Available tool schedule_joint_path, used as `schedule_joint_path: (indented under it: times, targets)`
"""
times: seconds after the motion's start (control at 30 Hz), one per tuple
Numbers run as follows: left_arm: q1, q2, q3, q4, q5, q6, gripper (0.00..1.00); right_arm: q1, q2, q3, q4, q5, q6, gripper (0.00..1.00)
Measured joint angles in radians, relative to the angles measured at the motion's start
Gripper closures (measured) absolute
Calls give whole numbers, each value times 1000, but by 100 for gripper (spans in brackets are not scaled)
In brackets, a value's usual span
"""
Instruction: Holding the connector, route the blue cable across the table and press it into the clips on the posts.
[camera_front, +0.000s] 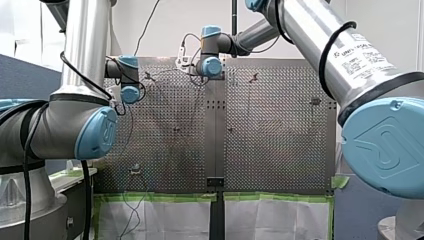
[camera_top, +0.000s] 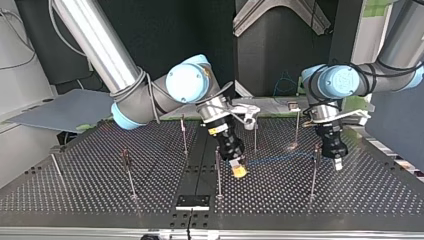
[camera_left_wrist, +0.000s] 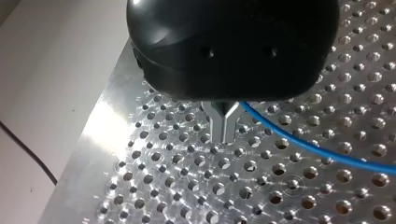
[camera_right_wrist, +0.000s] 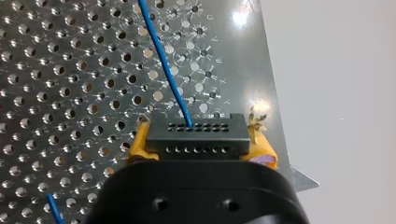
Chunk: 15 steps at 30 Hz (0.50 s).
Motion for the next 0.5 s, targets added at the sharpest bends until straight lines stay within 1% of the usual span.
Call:
schedule_joint_path:
  times: [0.03,0.07,0.1,0.13,0.17,0.2,0.23,0.27,0.3,0.33,0.5]
  targets:
    - [1,0,0,-7,-1,-10,93,1,0,0,3,0,-1,100]
    - [1,1,0,-15,-3,-19,80,2,0,0,5,0,-2,100]
    - [1,1,0,-22,-6,-27,80,4,0,0,6,0,-2,100]
    - [2,2,0,-33,-11,-39,56,5,1,0,9,0,-3,100]
    - [2,2,0,-42,-14,-48,41,6,1,0,10,0,-4,100]
    - [3,4,0,-51,-17,-56,41,7,1,0,12,0,-4,100]
    - [3,7,0,-63,-21,-65,19,8,1,0,14,0,-5,100]
    - [4,11,0,-73,-25,-72,7,9,1,0,16,1,-5,100]
    - [5,16,0,-82,-30,-78,7,10,1,0,18,3,-5,100]
    - [6,24,-1,-94,-39,-87,0,11,2,0,22,6,-5,100]
    - [4,66,-9,-144,-85,-116,0,14,6,1,40,19,-5,100]
